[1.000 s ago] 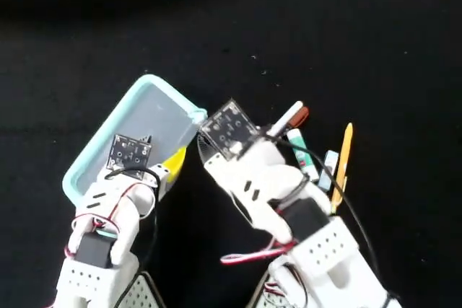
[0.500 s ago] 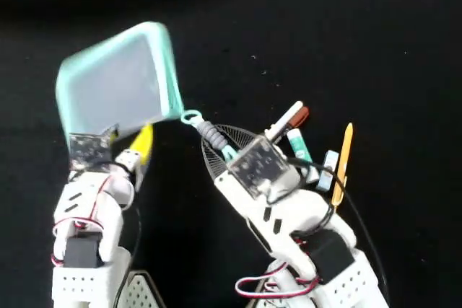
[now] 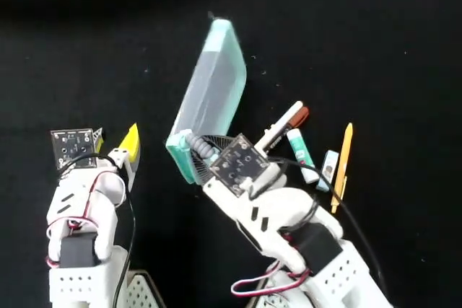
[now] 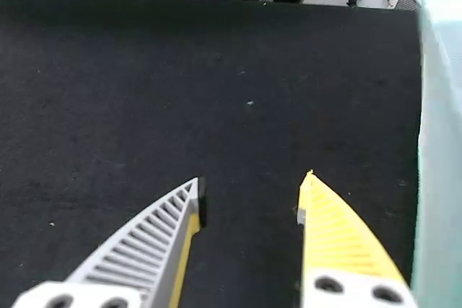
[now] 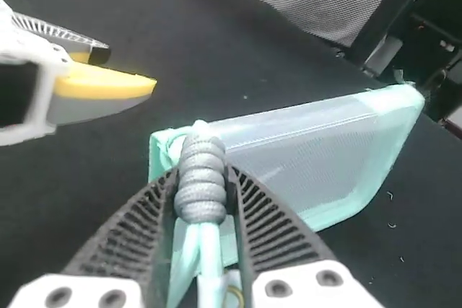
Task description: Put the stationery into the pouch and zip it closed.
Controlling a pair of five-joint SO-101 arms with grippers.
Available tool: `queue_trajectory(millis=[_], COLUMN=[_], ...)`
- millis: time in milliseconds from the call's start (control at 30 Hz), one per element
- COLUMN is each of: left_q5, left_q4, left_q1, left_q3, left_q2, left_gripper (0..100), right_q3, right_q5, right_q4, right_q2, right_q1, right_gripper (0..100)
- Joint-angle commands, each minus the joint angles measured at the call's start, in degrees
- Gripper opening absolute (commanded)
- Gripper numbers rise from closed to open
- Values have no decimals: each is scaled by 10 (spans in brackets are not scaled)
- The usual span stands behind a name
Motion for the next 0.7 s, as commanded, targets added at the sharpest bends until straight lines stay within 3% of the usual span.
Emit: queue_trajectory(millis=[0, 267, 400, 667], left_q5=[4, -19, -79, -84], left_q4=[75, 200, 209, 194], left_q1=[36, 117, 159, 211], left_q3=[-87, -167, -146, -123], left_q2=[-6, -6, -6, -6], left_gripper=[232, 232, 232, 232], right_q3=[-5, -7, -7, -7], right_q5=[4, 4, 4, 4], right_q4=[-24, -26, -26, -26], right_q2=[21, 34, 34, 34], right_q1=[-4, -4, -3, -2], right_gripper=[12, 12, 12, 12])
